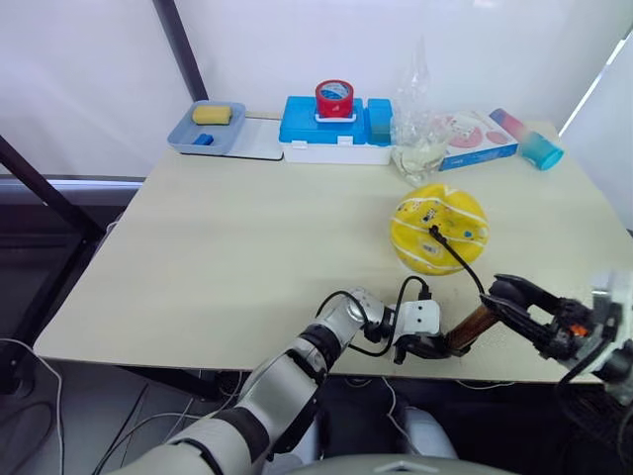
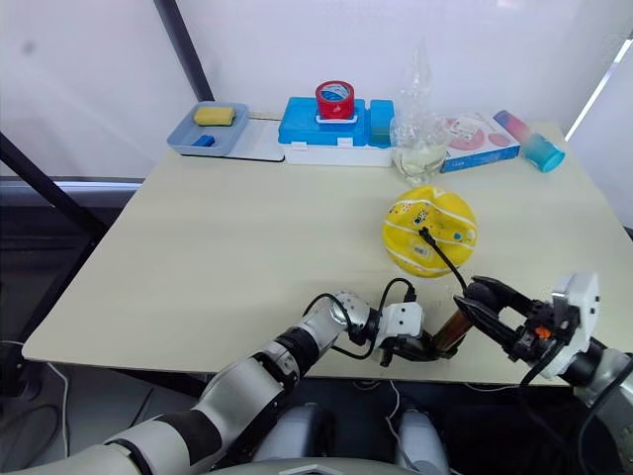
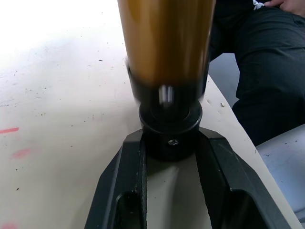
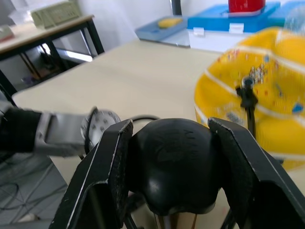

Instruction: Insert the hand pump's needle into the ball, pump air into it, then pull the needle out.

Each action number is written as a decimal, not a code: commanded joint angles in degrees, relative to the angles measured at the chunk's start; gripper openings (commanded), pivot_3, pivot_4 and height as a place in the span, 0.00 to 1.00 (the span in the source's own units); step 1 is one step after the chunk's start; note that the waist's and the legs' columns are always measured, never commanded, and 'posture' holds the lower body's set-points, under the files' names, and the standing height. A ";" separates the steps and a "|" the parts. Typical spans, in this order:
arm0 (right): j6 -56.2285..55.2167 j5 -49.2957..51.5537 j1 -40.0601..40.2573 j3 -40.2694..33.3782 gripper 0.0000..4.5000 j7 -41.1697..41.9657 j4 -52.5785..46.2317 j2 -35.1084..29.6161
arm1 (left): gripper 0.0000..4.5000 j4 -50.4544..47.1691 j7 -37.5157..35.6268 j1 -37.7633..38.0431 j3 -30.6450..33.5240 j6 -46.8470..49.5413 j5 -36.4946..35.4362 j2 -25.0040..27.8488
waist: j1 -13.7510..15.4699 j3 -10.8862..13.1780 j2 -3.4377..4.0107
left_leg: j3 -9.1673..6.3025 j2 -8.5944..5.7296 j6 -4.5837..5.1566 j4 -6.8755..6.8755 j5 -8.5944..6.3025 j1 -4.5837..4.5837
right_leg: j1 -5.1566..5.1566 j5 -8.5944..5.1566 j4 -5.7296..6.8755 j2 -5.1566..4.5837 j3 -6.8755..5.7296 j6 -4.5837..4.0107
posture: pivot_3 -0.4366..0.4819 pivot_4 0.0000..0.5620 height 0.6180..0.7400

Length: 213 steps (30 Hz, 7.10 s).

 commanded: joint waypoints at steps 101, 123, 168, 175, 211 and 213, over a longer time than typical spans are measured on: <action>-0.19 -6.71 0.00 3.10 0.45 2.24 4.45 -2.56 | 0.21 4.31 -2.49 -0.71 -2.17 -1.07 3.73 -3.16 | -0.01 0.20 -0.42 | -0.12 0.01 0.05 -0.03 0.03 -0.02 | 0.03 -0.08 0.02 -0.17 -0.44 -0.05 | 0.48 0.27 0.91; 20.96 25.01 -11.38 -30.49 0.45 0.70 5.16 -23.47 | 0.21 4.59 -1.01 0.24 -1.83 -1.00 3.49 -2.93 | 0.03 0.54 -0.13 | -0.03 -0.03 0.05 -0.03 0.03 -0.06 | 0.00 -0.07 0.01 -0.40 -0.68 -0.05 | 0.48 0.27 0.91; 13.26 16.03 -10.59 -25.32 0.45 0.24 2.86 -17.93 | 0.21 4.52 -1.49 -0.23 -2.08 -1.40 3.53 -3.58 | 0.50 0.59 0.04 | -0.32 -0.05 0.06 0.00 0.03 -0.01 | -0.03 -0.05 0.09 -0.15 -0.76 -0.16 | 0.48 0.27 0.91; 17.88 19.92 -15.71 -30.20 0.45 -0.37 4.11 -21.24 | 0.21 4.72 -1.36 -0.34 -2.17 -1.56 3.65 -3.50 | 0.75 0.73 0.12 | -0.29 -0.08 0.08 0.00 0.03 -0.04 | -0.09 -0.07 0.10 -0.13 -0.87 -0.28 | 0.48 0.27 0.91; -0.93 -9.82 -0.06 3.55 0.45 3.66 3.62 -1.62 | 0.21 5.47 -0.82 -1.17 -1.93 -1.82 4.34 -3.55 | 1.26 -0.44 -0.20 | -0.83 0.06 0.06 -0.04 0.02 0.07 | 0.02 -0.15 0.15 0.34 -1.65 -1.14 | 0.48 0.27 0.91; -0.09 -7.40 -0.74 0.99 0.45 3.71 2.44 -2.57 | 0.21 5.46 -0.91 -1.27 -1.96 -1.83 4.39 -3.43 | 1.27 -0.35 -0.09 | -0.83 0.06 0.05 -0.04 0.02 0.08 | 0.02 -0.15 0.16 0.35 -1.65 -1.14 | 0.48 0.27 0.91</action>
